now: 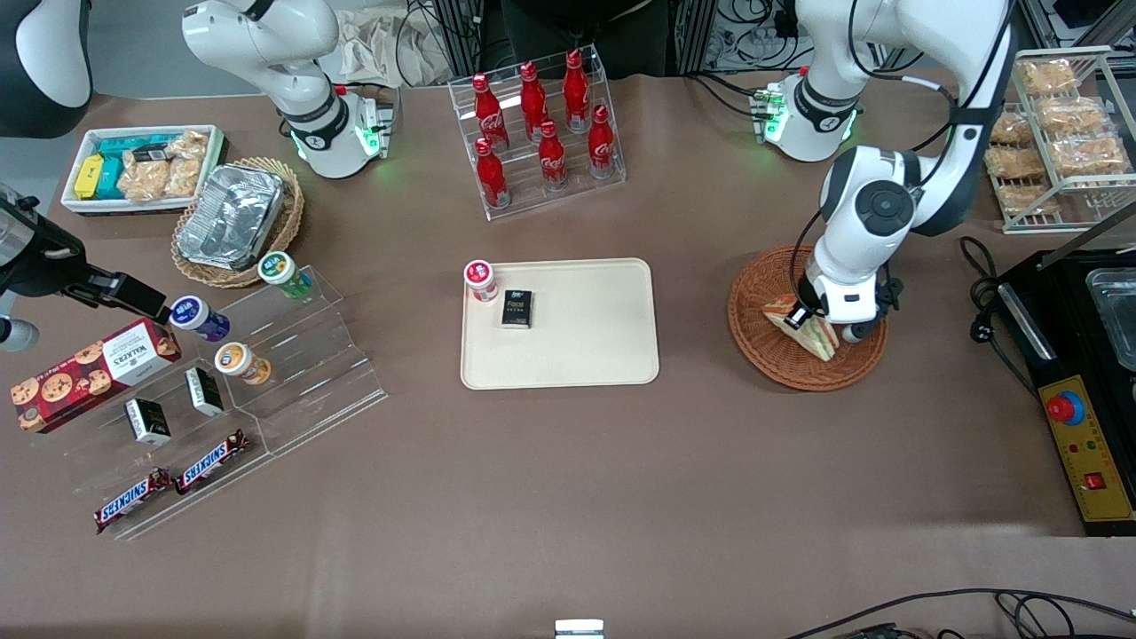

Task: Place sandwich from basket to tray
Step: 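Close the left gripper on the sandwich and lift it, then carry the sandwich with the left gripper over the cream tray, then lower the sandwich onto the tray beside the black box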

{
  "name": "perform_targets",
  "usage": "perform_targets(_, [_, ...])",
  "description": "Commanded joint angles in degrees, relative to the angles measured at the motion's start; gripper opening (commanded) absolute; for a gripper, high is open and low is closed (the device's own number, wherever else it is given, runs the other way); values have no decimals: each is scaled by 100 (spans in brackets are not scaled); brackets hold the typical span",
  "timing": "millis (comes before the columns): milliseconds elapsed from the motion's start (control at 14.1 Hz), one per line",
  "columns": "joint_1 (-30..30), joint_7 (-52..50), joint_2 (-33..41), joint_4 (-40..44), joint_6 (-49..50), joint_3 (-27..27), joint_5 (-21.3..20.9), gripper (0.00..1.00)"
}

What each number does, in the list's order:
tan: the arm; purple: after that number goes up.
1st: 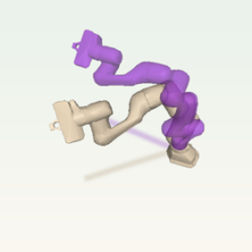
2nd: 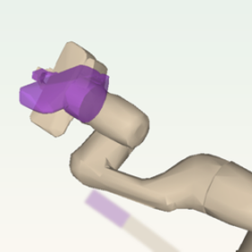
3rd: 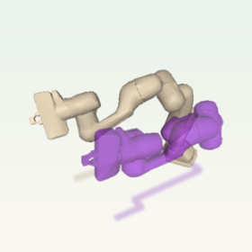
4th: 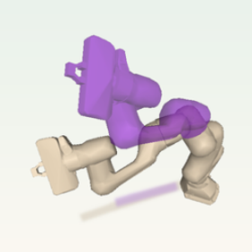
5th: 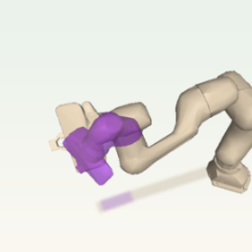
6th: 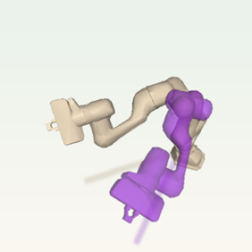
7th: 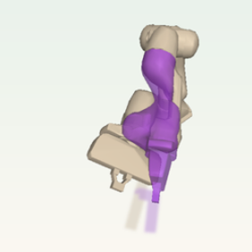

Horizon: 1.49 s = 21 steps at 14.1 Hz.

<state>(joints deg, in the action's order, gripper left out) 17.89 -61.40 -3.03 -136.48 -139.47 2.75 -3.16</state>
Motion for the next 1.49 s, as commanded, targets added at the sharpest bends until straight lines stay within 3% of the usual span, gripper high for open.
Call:
perform_targets(0, [75, 522, 417, 865, 1286, -116, 96, 0])
perform_targets(212, [66, 1031, 391, 2088, 2624, -389, 105, 0])
perform_targets(496, [83, 1376, 374, 2705, 2777, -1003, 307, 0])
perform_targets(779, [179, 1402, 58, 2776, 2331, -1855, 308, 0])
perform_targets(991, [680, 1350, -345, 2767, 2012, -1875, 237, 0])
perform_targets(1416, [1102, 1367, -1436, 2540, 1021, -1866, 88, 0])
